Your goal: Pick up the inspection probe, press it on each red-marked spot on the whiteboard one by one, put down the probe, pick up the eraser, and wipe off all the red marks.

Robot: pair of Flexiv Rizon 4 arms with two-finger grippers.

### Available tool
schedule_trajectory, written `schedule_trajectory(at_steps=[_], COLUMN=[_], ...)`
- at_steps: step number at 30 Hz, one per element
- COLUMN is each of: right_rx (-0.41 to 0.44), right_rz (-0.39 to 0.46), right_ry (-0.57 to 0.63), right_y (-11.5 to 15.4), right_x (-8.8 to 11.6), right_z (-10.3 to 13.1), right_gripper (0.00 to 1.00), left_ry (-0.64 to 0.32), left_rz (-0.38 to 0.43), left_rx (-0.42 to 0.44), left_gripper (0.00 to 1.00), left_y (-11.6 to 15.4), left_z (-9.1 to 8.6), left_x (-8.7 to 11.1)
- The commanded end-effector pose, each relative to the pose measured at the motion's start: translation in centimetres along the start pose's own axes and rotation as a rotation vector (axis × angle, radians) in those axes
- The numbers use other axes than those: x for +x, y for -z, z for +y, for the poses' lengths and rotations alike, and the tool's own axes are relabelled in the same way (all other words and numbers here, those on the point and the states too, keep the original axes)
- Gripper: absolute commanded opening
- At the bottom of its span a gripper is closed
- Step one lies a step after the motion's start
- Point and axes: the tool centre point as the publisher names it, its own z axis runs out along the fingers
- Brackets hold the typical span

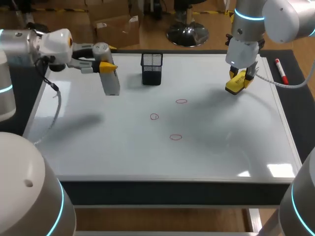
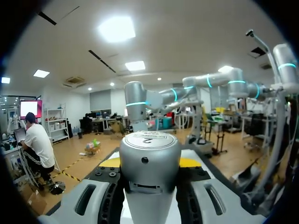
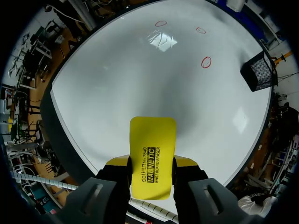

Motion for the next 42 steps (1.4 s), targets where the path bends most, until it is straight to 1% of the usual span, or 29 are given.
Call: schedule_trajectory(at_steps=[1, 9, 14, 18, 20, 21, 25, 31, 42], right_rx=[0.003, 0.003, 0.003, 0.003, 0.003, 0.003, 0.003, 0.003, 0.003], right_rz=[0.002, 0.002, 0.002, 0.002, 0.002, 0.002, 0.002, 0.002, 0.002], right_ry=[0.001, 0.001, 0.001, 0.001, 0.001, 0.001, 0.001, 0.001, 0.001], right_y=[0.1, 0.1, 0.1, 0.1, 0.1, 0.1, 0.1, 0.1, 0.1], right_x=[0.1, 0.1, 0.1, 0.1, 0.1, 0.1, 0.1, 0.1, 0.1], right_z=[-0.1, -0.1, -0.1, -0.1, -0.1, -0.1, -0.1, -0.1, -0.1], right_gripper=[0.0, 0.0, 0.0, 0.0, 0.0, 0.0, 0.0, 0.0, 0.0], left_ry=[0.019, 0.022, 0.036, 0.025, 0.037, 0.033, 0.041, 0.044, 0.048], left_rz=[-0.011, 0.019, 0.032, 0.032, 0.031, 0.03, 0.031, 0.019, 0.015], left_rx=[0.0, -0.027, -0.028, -0.03, -0.008, -0.011, -0.014, -0.005, -0.009], left_gripper=[0.0, 0.0, 0.0, 0.0, 0.0, 0.0, 0.0, 0.0, 0.0], left_y=[-1.8, -4.9, -6.8, -7.8, -8.3, -8.5, -9.5, -10.2, -12.3], left_z=[0.2, 1.3, 2.0, 2.5, 3.0, 3.1, 4.1, 5.2, 6.5], left_x=[1.1, 2.8, 3.3, 3.7, 3.8, 3.9, 3.6, 3.1, 2.0])
